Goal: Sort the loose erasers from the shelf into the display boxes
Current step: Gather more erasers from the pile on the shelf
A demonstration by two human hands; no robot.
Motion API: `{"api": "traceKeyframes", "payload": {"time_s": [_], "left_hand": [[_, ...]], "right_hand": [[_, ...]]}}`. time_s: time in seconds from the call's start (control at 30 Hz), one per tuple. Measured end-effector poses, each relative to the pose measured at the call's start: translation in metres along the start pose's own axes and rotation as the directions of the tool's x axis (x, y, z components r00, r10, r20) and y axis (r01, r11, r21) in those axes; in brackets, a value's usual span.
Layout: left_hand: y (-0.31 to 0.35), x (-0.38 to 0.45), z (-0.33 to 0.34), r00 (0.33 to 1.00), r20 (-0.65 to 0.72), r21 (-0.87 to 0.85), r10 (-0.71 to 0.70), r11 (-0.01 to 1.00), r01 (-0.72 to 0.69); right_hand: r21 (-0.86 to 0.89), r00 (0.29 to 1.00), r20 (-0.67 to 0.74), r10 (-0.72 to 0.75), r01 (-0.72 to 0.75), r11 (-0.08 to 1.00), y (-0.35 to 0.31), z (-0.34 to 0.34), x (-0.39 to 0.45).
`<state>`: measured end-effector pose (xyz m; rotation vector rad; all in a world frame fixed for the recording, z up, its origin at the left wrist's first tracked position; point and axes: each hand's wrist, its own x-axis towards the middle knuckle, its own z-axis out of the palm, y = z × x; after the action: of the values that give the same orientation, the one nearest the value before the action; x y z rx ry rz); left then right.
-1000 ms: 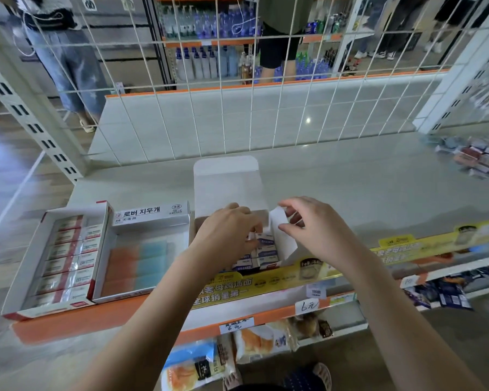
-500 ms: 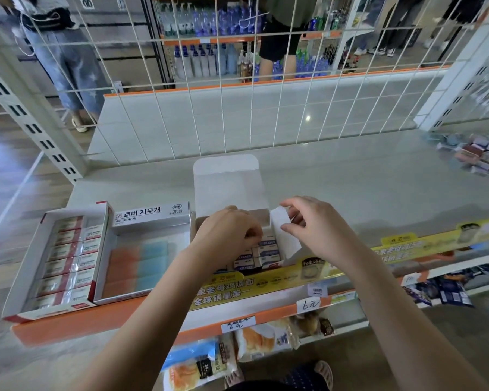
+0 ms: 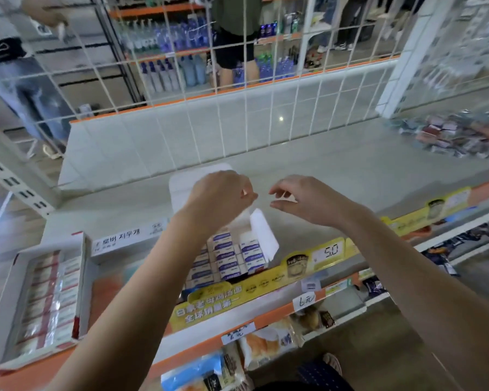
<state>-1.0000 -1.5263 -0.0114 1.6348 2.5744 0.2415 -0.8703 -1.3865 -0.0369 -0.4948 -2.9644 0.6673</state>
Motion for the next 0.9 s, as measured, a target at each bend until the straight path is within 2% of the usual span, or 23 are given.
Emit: {"api": "traceKeyframes", "payload": {"time_s": [0.13,0.33,0.43,0.63,0.9], "left_hand": [[0.033,0.047,-0.005,0.997,-0.001,0.075,0.079,0.994,-0.078],[0.125,0.116,0.012,0.968,0.097,0.119,0.233,0.963,-0.244],[0.174,0.152,0.026,0.951,0.151,0.150,0.269,0.945,-0.291],[0.275,0.216,0.057,0.913,0.208,0.084,0.351,0.923,-0.374],[0.380,0.287,0.097,0.921,0.108,0.033,0.374,0.925,-0.379]], "right_hand": [[-0.156,0.999,-0.031,0.008,-0.013,0.988,0.035,-0.020,0.006],[-0.268,0.975,-0.029,0.219,-0.219,0.938,0.123,-0.064,-0.011],[-0.260,0.942,-0.030,0.333,-0.329,0.908,0.172,-0.088,-0.030],[-0.178,0.877,-0.011,0.480,-0.474,0.862,0.270,-0.131,-0.077],[-0.198,0.832,-0.051,0.552,-0.550,0.811,0.384,-0.176,-0.116]]}}
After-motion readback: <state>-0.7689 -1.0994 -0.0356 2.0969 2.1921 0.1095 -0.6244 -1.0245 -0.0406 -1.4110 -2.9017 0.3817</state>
